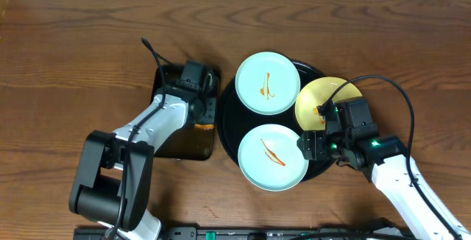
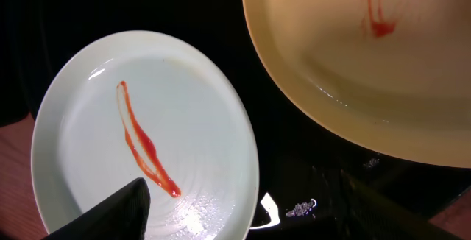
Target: Clean dirty plates on tray and stack at the side
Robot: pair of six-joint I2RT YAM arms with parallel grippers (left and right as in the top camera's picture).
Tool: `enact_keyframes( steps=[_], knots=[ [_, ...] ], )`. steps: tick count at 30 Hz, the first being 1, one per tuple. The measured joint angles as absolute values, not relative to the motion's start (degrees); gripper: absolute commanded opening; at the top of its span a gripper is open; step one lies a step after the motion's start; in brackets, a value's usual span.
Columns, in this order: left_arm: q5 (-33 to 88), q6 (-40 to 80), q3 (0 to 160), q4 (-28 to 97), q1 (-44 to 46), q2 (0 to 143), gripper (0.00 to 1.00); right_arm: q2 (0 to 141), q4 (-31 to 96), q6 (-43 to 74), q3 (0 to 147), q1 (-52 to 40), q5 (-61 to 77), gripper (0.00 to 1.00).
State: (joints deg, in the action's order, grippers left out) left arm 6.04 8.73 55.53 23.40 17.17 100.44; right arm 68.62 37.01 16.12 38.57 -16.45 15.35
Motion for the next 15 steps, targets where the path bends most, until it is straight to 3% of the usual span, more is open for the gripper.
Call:
enact_keyframes(
  steps=[4, 5, 6, 15],
  knots=[
    [6.1, 9.0, 55.5, 23.7, 17.3, 100.4, 0.21, 68.6, 37.0, 16.1, 38.6, -16.4, 15.4, 0.77],
    [6.0, 8.8, 55.5, 23.8, 17.3, 100.4, 0.10, 68.6, 37.0, 16.1, 38.6, -16.4, 15.4, 0.77],
    [6.0, 9.0, 55.5, 23.8, 17.3, 100.4, 0.08, 68.6, 37.0, 16.1, 38.6, -16.4, 15.4, 0.77],
    [5.1, 9.0, 55.4, 26.0, 17.3, 95.6, 0.07, 68.6, 37.2, 16.1, 38.6, -16.4, 15.4, 0.76]
  ],
)
